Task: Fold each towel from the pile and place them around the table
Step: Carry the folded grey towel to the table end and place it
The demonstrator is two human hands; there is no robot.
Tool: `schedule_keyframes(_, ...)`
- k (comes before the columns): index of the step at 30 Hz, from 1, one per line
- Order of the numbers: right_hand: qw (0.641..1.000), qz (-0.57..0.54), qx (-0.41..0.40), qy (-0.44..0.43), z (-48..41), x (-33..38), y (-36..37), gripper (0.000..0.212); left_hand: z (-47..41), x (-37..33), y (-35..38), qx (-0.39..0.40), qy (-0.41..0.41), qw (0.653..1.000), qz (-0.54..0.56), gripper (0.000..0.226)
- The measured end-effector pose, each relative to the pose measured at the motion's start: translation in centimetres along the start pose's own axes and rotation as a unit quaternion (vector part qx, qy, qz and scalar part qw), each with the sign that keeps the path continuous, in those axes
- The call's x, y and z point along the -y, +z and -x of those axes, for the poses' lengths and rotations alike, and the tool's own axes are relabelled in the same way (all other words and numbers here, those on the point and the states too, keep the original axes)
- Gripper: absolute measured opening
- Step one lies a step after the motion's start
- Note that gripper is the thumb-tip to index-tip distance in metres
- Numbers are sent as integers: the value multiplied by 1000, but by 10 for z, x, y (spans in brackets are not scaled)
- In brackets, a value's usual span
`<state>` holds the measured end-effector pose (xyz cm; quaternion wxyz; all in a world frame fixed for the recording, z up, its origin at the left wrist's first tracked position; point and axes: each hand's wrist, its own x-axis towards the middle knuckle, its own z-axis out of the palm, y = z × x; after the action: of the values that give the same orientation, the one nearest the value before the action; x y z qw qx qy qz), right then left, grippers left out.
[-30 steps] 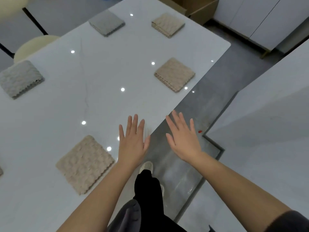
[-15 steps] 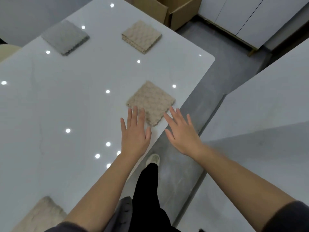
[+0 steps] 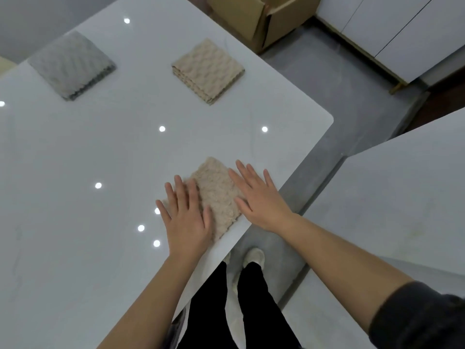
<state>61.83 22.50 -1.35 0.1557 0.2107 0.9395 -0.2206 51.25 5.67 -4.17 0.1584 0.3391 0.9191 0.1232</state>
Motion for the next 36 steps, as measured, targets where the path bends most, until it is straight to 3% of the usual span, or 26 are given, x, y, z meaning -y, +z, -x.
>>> schedule_keyframes(8, 995, 9, 16, -101, -33, -22, -2, 62, -3, -18, 18, -22, -127, 991, 44, 69)
schedule_keyframes(13, 988, 25, 13, -150, -44, -26, -2, 58, 1, -31, 21, -61, -162, 981, 93, 69)
schedule_keyframes(33, 984, 72, -29, -161, -60, 3, 25, 58, -4, -34, 32, -55, -130, 988, 59, 66)
schedule_keyframes(36, 992, 32, -59, -109, -50, 0, 21, 57, 0, -20, 17, -32, -111, 992, 48, 69)
